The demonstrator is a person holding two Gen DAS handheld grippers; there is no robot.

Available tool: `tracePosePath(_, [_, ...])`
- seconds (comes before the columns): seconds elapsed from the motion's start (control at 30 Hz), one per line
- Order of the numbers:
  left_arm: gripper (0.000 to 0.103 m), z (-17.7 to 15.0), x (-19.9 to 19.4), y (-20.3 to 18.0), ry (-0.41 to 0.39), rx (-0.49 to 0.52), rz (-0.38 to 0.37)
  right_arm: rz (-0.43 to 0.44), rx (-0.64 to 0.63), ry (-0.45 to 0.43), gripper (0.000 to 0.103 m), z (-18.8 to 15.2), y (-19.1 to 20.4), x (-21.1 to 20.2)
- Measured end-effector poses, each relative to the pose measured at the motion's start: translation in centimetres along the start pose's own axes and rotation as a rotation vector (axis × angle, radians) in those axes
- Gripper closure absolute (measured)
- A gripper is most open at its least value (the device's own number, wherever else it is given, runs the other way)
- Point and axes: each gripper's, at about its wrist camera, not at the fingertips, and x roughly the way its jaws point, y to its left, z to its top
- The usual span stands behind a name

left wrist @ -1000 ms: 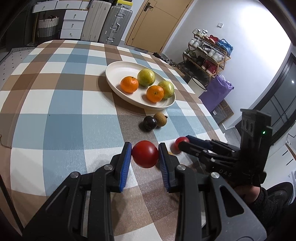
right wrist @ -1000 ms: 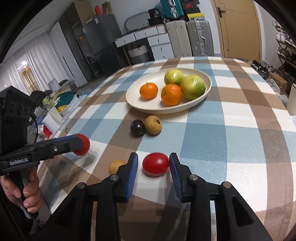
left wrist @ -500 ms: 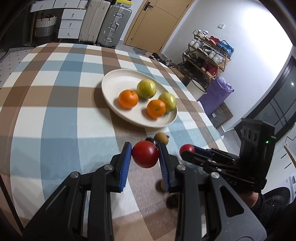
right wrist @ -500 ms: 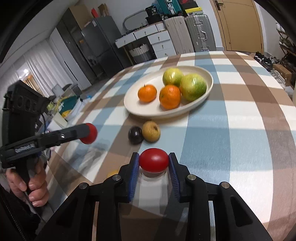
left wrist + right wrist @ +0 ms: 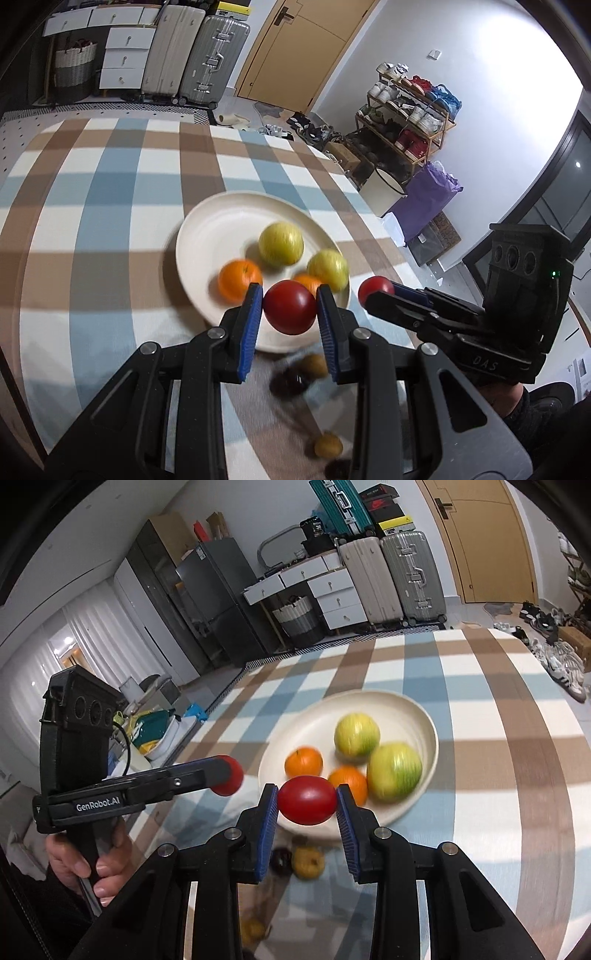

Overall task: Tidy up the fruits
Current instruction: 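Lower both tomatoes onto the plate and open both tools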

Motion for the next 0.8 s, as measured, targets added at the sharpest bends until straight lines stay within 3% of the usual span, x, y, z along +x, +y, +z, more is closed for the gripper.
tracePosePath(0.33, [0.076, 4.1, 4.4, 1.6, 0.032, -0.001, 0.01, 0.018, -0.03, 0.038, 0.071, 3.0, -0.6, 3.8])
tracePosePath(0.8, [0.076, 4.8, 9.7, 3.7, 0.078, -0.009, 0.007, 0.024, -0.132, 0.132, 0.071, 1.6, 0.4, 6.7])
